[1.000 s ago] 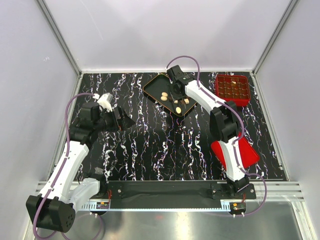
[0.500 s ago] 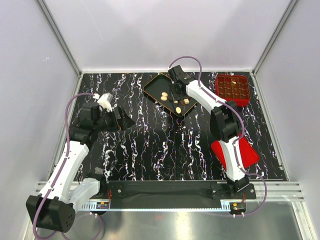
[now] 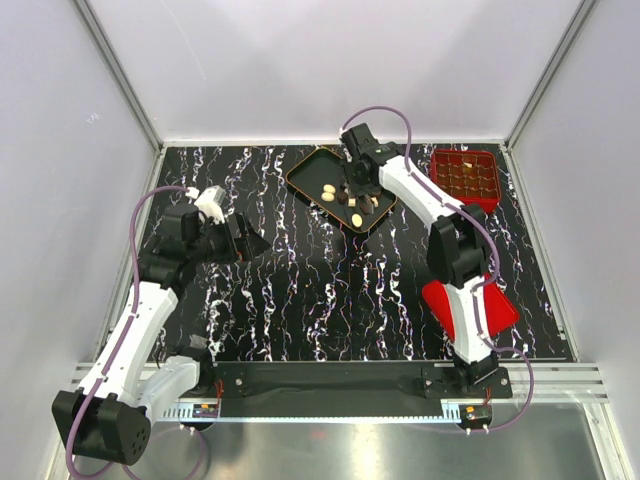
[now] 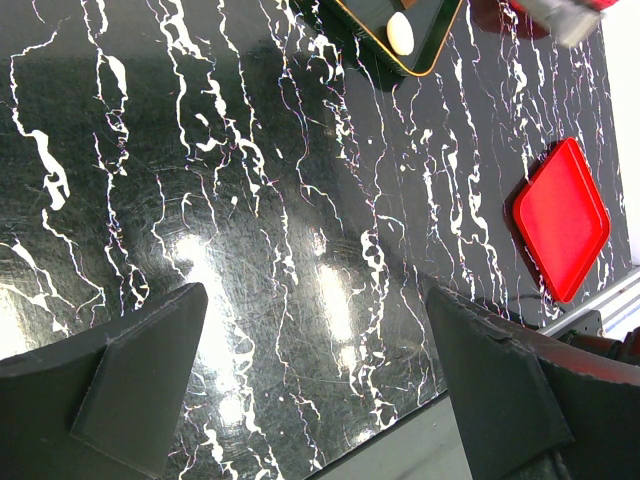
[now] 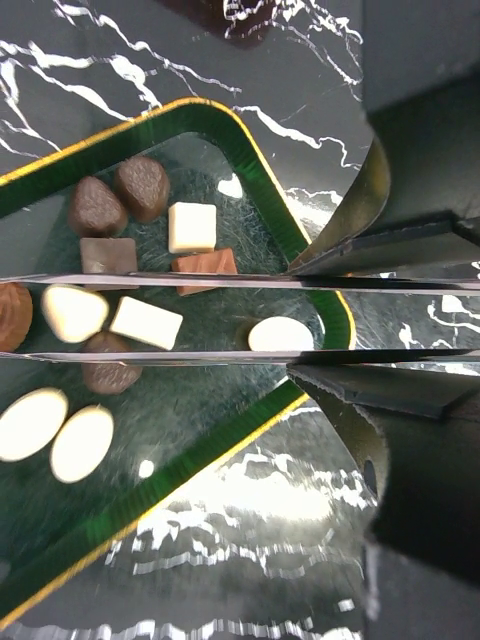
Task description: Pack the chocolate
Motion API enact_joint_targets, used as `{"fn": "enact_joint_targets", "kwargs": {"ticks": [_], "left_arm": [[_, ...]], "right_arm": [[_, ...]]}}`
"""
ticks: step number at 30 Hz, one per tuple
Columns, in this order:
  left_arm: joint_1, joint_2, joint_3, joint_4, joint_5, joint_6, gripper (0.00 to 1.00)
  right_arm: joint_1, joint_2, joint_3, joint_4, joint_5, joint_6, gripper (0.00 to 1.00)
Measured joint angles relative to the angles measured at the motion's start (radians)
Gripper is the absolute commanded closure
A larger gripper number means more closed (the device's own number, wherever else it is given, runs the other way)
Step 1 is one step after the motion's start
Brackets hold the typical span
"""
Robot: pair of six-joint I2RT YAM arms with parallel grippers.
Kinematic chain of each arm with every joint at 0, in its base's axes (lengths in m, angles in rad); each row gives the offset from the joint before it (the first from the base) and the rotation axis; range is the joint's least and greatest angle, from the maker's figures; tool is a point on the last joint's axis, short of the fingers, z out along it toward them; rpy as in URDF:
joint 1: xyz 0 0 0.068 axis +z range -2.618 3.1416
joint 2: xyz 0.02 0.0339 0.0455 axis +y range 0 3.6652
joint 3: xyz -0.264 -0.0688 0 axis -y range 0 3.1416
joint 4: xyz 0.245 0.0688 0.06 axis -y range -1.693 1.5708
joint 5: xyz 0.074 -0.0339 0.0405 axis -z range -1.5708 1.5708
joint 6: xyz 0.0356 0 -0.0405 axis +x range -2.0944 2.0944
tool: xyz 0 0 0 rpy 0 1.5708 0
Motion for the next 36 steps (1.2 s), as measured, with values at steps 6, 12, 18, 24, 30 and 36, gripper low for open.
{"fn": "enact_joint_targets", "kwargs": {"ticks": [6, 12, 18, 24, 30, 36], "left_arm": [[0.0, 0.0, 0.0, 0.0, 0.0, 0.0, 0.01], [0.0, -0.001, 0.0, 0.0, 0.0, 0.0, 0.01], [0.0, -0.004, 0.0, 0.0, 0.0, 0.0, 0.01], [0.0, -0.004, 0.0, 0.0, 0.001, 0.0, 0.01], [0.0, -0.004, 0.0, 0.0, 0.0, 0.0, 0.01], [0.0, -0.004, 0.0, 0.0, 0.001, 0.0, 0.01]], "right_arm": [[-0.021, -0.081, 0.0, -0.004, -0.037, 0.003, 0.58], [-0.141, -0.182, -0.037, -0.016, -0.051, -0.001, 0.58], [-0.387, -0.253, -0.098, -0.006, 0.027, -0.005, 0.58], [-0.497, -0.224, -0.07, -0.01, 0.062, -0.002, 0.58], [-0.51, -0.155, -0.035, -0.008, 0.052, 0.0, 0.58], [-0.529, -0.097, -0.034, -0.004, 0.051, 0.001, 0.55]]}}
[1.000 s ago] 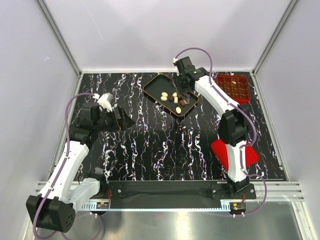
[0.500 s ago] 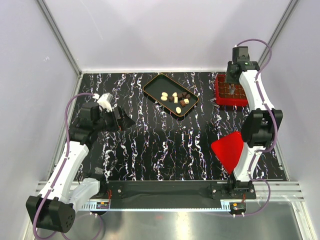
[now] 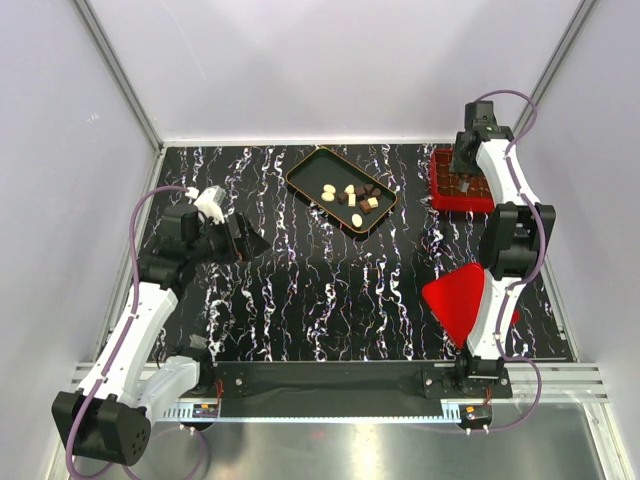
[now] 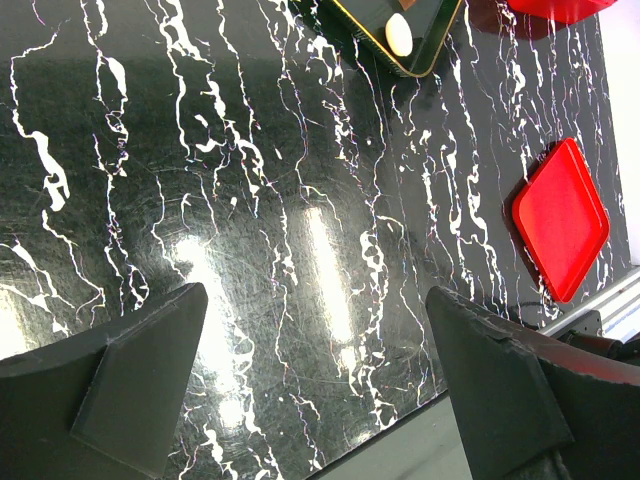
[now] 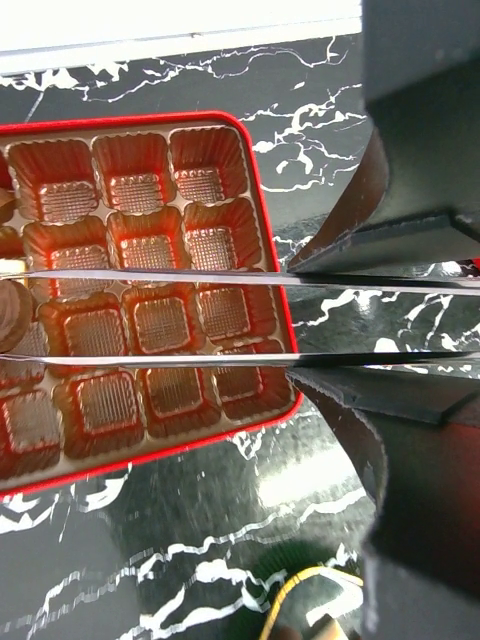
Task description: Pack the chocolate
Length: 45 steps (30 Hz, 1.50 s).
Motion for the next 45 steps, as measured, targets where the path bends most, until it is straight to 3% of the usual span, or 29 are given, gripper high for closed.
{"fn": "enact_joint_targets", "kwargs": {"ticks": [11, 16, 28, 32, 40, 45], "left_arm": [[0.0, 0.002, 0.0, 0.0, 0.0, 0.0, 0.01], [0.0, 0.003, 0.0, 0.0, 0.0, 0.0, 0.01], [0.0, 0.002, 0.0, 0.0, 0.0, 0.0, 0.01], [0.0, -0.008, 0.0, 0.0, 0.0, 0.0, 0.01], [0.0, -0.021, 0.0, 0.0, 0.0, 0.0, 0.01], [0.0, -0.021, 0.0, 0.0, 0.0, 0.0, 0.01]], "right_arm": [[-0.005, 0.031, 0.005, 0.023, -0.023, 0.0, 0.53], [-0.005, 0.031, 0.029, 0.026, -0.04, 0.002, 0.46], [0.006, 0.0, 0.124, -0.042, -0.053, 0.03, 0.48], [0.098, -0.105, 0.055, -0.045, -0.054, 0.04, 0.49], [0.465, -0.251, -0.183, 0.023, -0.133, 0.076, 0.5], [0.535, -0.235, -0.288, 0.029, -0.146, 0.098, 0.51]]}}
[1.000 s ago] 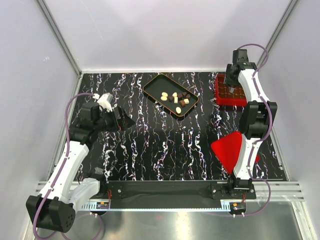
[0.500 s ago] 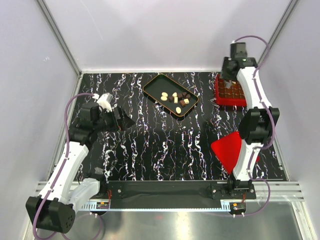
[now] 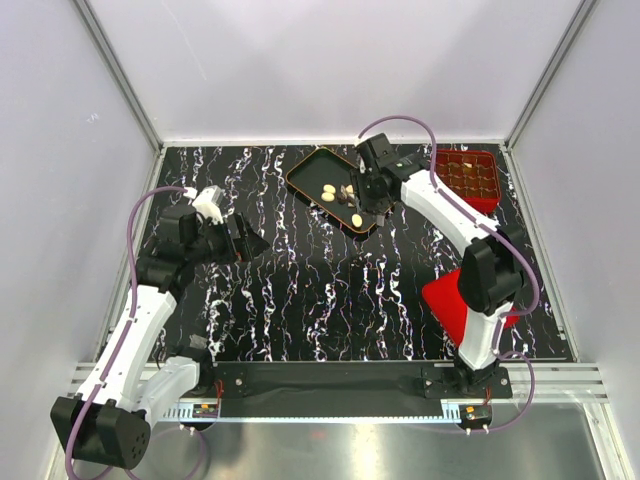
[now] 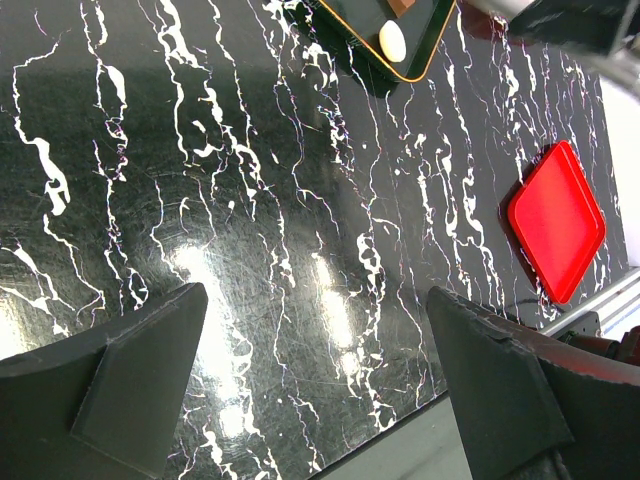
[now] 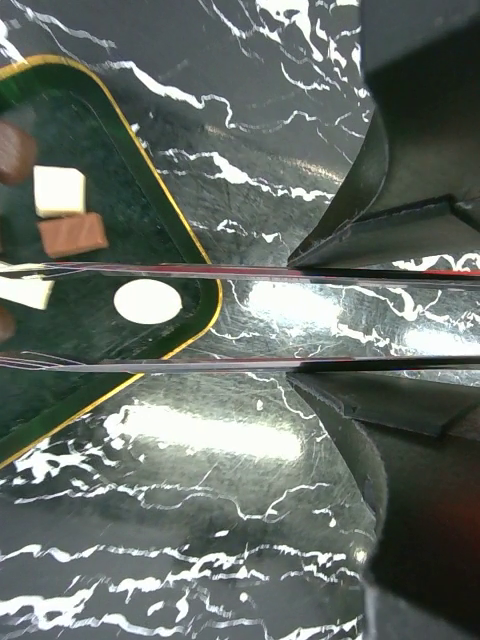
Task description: Pack the chocolate
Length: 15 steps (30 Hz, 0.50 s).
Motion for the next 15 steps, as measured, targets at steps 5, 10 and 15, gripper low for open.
{"fn": "enact_joint_targets", "kwargs": {"ticks": [5, 10, 15], "left_arm": [[0.0, 0.0, 0.0, 0.0, 0.0, 0.0, 0.01], [0.0, 0.0, 0.0, 0.0, 0.0, 0.0, 0.01], [0.0, 0.0, 0.0, 0.0, 0.0, 0.0, 0.01]], "right_arm": [[0.021, 0.019, -0.022, 0.004, 0.021, 0.002, 0.52], [0.041, 0.016, -0.064, 0.009, 0.044, 0.009, 0.52], [0.046, -0.009, -0.158, 0.0, 0.047, 0.019, 0.52]]}}
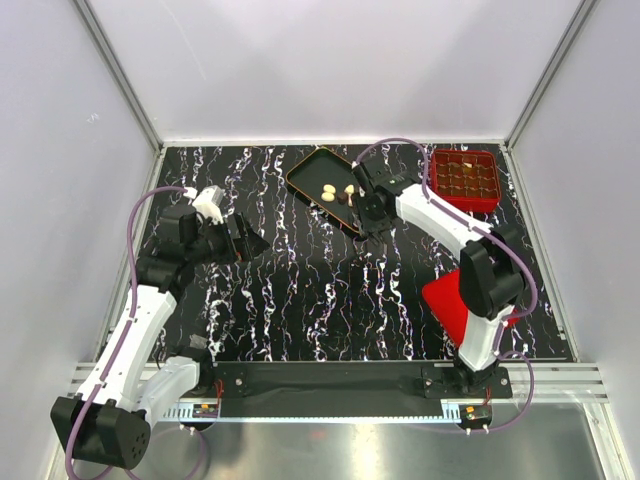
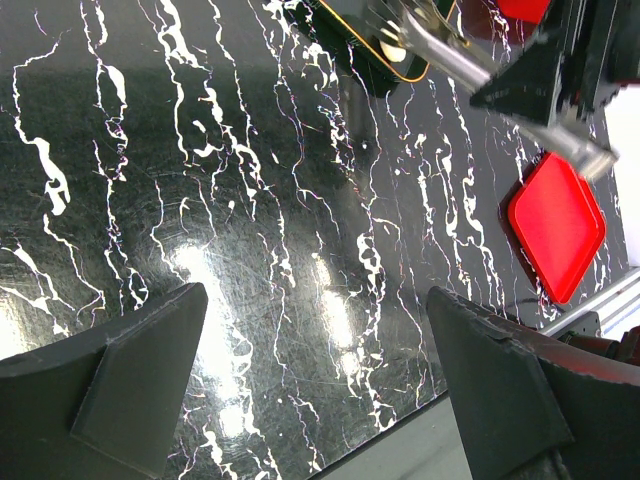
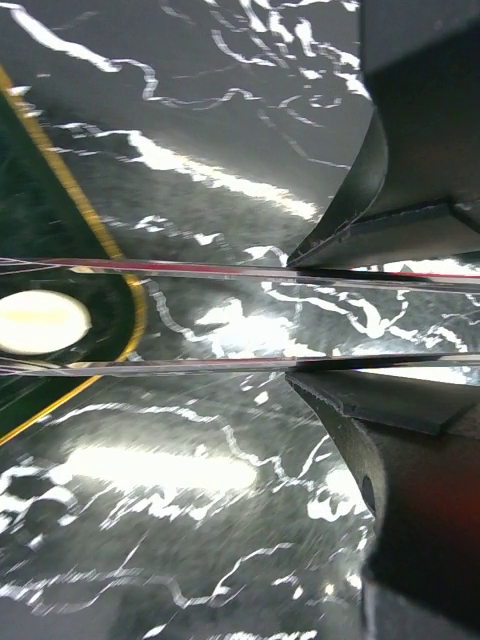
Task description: Pack the chocolate
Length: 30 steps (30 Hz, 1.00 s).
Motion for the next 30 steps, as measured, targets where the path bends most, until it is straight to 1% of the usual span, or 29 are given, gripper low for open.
{"fn": "enact_joint_targets", "kwargs": {"ticks": [4, 10, 17, 23, 28, 30], "left_arm": [[0.0, 0.0, 0.0, 0.0, 0.0, 0.0, 0.01], [0.0, 0.0, 0.0, 0.0, 0.0, 0.0, 0.01], [0.0, 0.0, 0.0, 0.0, 0.0, 0.0, 0.01], [0.0, 0.001, 0.0, 0.0, 0.0, 0.0, 0.01], [0.0, 0.001, 0.0, 0.0, 0.0, 0.0, 0.01], [0.0, 0.001, 0.0, 0.0, 0.0, 0.0, 0.01]], "right_arm": [[0.001, -0.046, -0.054, -0.006, 0.005, 0.008, 0.52], [0.001, -0.104, -0.087, 0.0, 0.003, 0.016, 0.52], [0.001, -0.111, -0.117, 0.011, 0.002, 0.016, 0.53], [0.001, -0.111, -0.119, 0.022, -0.001, 0.015, 0.57], [0.002, -0.108, -0.108, 0.027, 0.0, 0.012, 0.65], [0.002, -0.104, -0.096, 0.026, 0.006, 0.011, 0.65]]}}
